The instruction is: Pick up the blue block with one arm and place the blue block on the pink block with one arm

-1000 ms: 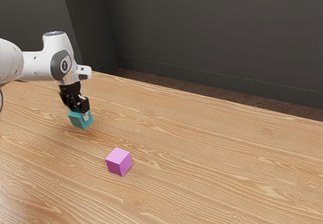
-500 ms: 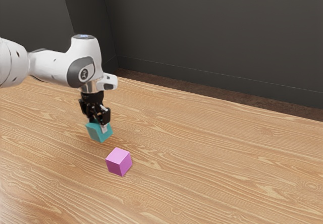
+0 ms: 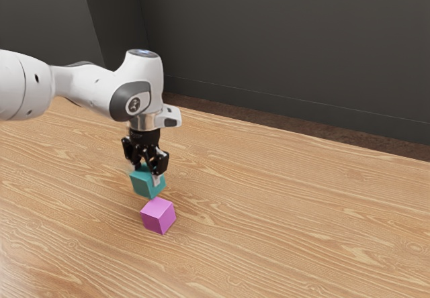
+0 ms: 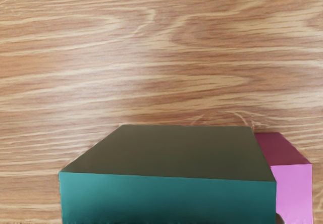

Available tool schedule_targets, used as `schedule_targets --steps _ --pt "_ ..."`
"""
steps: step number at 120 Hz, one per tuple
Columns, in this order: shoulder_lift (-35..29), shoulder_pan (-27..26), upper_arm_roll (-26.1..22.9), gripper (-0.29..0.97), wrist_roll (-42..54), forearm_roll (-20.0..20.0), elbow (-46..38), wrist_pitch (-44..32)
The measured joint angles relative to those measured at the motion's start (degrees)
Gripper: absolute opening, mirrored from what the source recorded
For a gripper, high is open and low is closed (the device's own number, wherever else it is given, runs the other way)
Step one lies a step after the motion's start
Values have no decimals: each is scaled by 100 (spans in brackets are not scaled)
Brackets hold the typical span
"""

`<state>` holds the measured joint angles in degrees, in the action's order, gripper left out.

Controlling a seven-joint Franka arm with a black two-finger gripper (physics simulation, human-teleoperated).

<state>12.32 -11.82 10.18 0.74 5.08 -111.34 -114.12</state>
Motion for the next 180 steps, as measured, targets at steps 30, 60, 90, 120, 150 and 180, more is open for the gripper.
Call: schedule_targets --steps 30,60,90,120,150,180 --pt "-52 -149 -150 21 -541 70 -16 158" --pt "-352 -287 -154 20 -936 107 -382 207" --pt "-503 -307 -338 19 -1208 319 -609 221" --pt "-409 -222 -362 19 -1376 534 -606 185" --pt "-316 -215 -363 19 -1454 588 -551 163" --pt "-297 -234 -406 19 -1492 597 -454 155"
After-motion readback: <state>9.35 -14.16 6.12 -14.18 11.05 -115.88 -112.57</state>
